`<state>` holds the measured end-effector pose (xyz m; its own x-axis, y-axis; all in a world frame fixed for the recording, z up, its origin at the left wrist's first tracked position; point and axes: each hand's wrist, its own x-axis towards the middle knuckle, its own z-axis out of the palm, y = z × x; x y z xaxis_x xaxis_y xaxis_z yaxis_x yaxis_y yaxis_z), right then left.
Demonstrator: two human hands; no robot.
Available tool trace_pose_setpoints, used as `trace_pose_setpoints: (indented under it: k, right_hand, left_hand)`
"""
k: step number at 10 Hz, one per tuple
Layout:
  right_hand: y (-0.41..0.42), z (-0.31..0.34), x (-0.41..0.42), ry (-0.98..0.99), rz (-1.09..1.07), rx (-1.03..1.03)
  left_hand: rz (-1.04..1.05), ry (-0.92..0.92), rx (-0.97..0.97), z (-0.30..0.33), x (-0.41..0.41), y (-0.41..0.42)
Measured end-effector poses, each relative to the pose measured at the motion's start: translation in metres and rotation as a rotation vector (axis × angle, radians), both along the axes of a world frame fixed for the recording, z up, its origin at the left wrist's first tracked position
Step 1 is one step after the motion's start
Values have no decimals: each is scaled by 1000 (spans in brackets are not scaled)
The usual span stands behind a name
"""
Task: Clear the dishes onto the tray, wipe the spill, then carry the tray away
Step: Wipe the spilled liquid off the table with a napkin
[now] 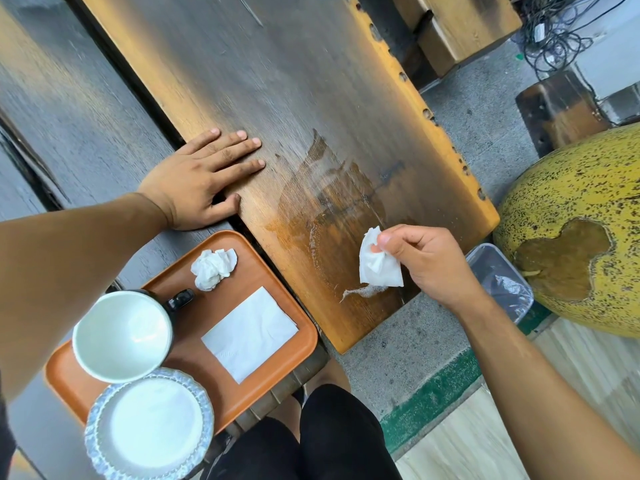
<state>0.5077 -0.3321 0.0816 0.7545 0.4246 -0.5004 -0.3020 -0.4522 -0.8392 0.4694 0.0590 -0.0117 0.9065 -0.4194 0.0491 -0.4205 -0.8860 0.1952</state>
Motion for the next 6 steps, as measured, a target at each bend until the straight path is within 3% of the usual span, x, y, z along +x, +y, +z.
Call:
trace_pose_setpoints:
  k: [3,4,6]
  right_hand:
    - [1,2,-3,6,-18,43]
    - [-4,2,0,-59,15,-20]
    - [-27,6,9,-194,-129,-96]
  left_hand:
    - [0,-1,-5,-1,1,1]
    - [1,-1,-10,-1,1,1]
    - [0,-1,-8,-1,0,0]
